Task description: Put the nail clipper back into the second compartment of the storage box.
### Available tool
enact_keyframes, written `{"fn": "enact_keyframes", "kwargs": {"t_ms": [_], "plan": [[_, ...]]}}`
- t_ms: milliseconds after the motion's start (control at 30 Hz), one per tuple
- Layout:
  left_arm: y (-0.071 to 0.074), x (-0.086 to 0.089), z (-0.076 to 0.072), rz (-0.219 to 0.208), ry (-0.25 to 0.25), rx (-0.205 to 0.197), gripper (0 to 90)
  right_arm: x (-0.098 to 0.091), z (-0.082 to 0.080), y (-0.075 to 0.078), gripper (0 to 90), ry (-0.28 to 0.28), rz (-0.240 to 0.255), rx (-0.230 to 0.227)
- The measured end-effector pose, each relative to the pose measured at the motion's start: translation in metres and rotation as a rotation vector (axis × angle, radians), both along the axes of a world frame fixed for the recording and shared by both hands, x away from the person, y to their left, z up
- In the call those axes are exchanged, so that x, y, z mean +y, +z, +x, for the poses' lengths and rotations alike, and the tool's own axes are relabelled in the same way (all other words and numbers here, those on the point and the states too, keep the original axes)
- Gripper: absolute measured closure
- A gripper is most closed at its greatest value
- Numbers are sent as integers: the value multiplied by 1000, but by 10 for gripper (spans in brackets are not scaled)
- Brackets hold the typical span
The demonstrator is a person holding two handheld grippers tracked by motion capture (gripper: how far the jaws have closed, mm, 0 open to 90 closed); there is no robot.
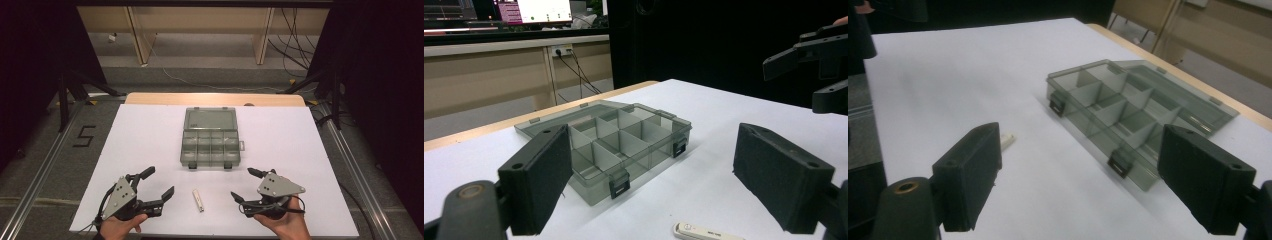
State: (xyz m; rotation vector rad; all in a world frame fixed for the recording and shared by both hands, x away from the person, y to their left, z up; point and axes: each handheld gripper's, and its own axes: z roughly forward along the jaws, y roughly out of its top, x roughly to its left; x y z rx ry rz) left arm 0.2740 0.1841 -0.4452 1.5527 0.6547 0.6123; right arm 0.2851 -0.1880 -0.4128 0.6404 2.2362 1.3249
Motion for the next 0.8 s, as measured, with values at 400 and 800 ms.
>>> {"fn": "enact_keyframes", "kwargs": {"t_ms": [400,800], "plan": [[1,1,-1,2,15,11,154,43,20,12,195,110,-127,123],[1,2,-2,-1,15,7,154,99,43,-2,228,185,-288,245]]}}
